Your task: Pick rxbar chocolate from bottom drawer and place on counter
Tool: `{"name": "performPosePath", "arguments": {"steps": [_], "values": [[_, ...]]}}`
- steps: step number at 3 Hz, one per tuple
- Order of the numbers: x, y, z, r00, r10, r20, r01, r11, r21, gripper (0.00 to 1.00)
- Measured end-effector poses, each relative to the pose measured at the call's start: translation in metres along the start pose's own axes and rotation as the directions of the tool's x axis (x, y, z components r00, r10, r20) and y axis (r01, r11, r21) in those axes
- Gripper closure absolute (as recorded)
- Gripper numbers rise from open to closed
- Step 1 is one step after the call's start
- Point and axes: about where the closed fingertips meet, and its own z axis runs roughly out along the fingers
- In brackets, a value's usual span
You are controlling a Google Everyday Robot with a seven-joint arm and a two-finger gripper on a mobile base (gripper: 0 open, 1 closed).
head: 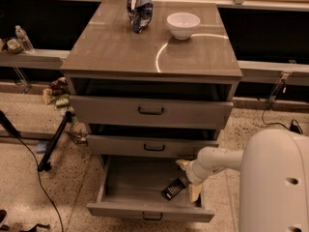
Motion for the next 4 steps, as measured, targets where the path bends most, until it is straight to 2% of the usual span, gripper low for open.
{"name": "performPosePath", "arguments": {"steps": [1, 2, 3, 4], "values": [[0.010, 0.014, 0.039, 0.999, -0.041, -0.014, 0.040, 0.9991, -0.012, 0.11], [0.026, 0.008, 0.072, 0.994, -0.092, -0.055, 0.094, 0.9953, 0.025, 0.34], [0.036, -0.005, 0.092, 0.989, -0.127, -0.081, 0.131, 0.9902, 0.046, 0.62], [0.036, -0.009, 0.125, 0.988, -0.143, -0.064, 0.146, 0.9884, 0.044, 0.46]]}}
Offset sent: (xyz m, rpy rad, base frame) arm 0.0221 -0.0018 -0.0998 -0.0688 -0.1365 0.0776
